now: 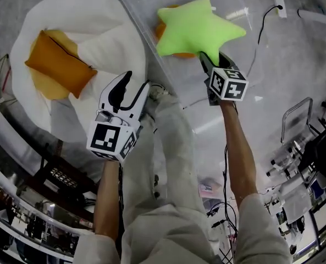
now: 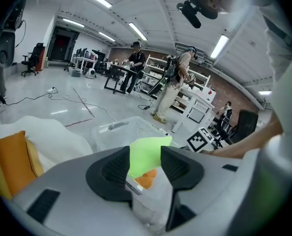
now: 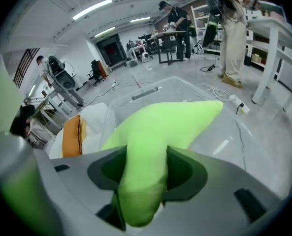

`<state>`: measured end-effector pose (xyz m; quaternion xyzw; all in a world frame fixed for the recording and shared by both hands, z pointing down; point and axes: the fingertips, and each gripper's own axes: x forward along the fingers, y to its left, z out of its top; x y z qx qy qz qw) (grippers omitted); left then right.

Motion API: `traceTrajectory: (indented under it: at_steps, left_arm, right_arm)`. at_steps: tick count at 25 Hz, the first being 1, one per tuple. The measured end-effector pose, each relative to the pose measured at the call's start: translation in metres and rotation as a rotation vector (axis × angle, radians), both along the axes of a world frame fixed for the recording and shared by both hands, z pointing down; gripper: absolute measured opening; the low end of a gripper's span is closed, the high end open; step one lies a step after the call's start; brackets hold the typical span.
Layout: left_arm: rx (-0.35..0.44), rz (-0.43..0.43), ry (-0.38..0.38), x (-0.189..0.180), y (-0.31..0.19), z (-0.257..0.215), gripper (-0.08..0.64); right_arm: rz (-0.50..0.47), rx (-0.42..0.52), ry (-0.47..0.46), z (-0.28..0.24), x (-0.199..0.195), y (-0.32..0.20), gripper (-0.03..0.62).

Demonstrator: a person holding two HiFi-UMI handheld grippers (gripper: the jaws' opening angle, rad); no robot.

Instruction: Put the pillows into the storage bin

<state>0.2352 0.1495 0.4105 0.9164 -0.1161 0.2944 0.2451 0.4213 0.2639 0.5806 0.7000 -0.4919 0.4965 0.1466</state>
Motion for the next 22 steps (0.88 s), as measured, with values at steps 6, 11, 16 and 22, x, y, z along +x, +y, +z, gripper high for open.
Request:
traceTrajectory:
  at_steps: [6,11,16,22]
  left_arm:
    - [-0.013,-0.002,-0.026,-0.014,0.001,0.025,0.193]
    - [-0.018,-0.021,-0.027,-0.024,0.001,0.026,0.193]
    - [-0.011,-0.048,-0.007,-0.029,-0.007,0.017,0.193]
    - [0.003,-0.114,0.011,-0.043,-0.021,0.000,0.193]
  right_arm:
    - [0.071,-0.115,-0.048,0.080,0.010,0.018,0.272]
    - [0.019,-0.162,-0.031,0.094,-0.003,0.036,0.421]
    - [-0.084,-0.087,0.048,0.064,-0.022,0.020,0.474]
    - [-0.229,0.101,0.105,-0.013,-0.057,-0.037,0.469]
